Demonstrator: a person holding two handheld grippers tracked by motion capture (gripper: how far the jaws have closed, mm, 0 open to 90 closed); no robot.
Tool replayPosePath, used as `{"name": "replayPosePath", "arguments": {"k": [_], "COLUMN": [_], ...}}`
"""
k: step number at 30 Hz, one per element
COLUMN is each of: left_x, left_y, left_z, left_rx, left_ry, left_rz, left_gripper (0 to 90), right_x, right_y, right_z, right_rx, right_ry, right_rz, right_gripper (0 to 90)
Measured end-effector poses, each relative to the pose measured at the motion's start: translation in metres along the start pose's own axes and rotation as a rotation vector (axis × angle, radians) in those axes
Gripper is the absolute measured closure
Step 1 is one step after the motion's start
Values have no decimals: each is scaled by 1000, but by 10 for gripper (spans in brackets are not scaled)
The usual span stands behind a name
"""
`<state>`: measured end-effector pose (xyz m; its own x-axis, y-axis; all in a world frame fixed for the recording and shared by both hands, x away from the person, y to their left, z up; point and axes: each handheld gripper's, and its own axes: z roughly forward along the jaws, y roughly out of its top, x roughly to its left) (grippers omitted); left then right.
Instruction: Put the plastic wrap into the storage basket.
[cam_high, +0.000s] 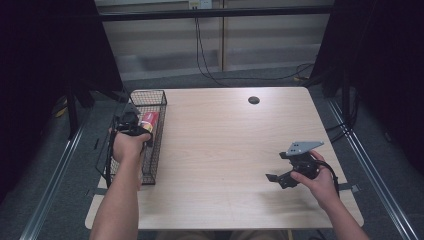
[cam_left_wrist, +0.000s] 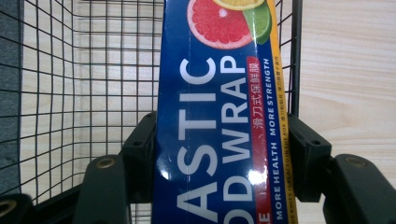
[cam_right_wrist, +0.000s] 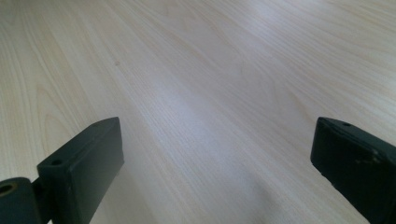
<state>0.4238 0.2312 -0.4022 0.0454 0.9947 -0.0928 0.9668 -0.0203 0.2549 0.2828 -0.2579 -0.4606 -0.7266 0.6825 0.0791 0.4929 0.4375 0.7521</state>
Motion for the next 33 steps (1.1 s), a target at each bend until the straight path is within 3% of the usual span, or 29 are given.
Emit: {"name": "replayPosePath", "arguments": {"k": [1, 2, 4, 8, 9, 18, 33], "left_x": [0, -2, -1, -2, -1, -1, -9], "left_y": [0, 0, 0, 0, 1, 6, 12], "left_z": [0, -1, -3, -6, -8, -28, -57], "left_rx": [3, -2, 4, -1, -6, -45, -106], "left_ry": [-8, -3, -4, -13, -1, -19, -64], "left_rz": [3, -20, 10, 11, 31, 17, 64], "left_gripper": [388, 388, 385, 378, 376, 293, 200], "right_x": [0, 0, 0, 0, 0, 0, 2], "right_y": [0, 0, 0, 0, 0, 1, 2], "right_z": [0, 0, 0, 0, -1, 0, 1], "right_rx": [-2, -2, 1, -1, -1, -3, 2], "right_ry": [1, 1, -1, 1, 3, 4, 3], "right_rz": [2, 2, -3, -3, -3, -9, -9], "right_gripper": [21, 21, 21, 21, 21, 21, 21]}}
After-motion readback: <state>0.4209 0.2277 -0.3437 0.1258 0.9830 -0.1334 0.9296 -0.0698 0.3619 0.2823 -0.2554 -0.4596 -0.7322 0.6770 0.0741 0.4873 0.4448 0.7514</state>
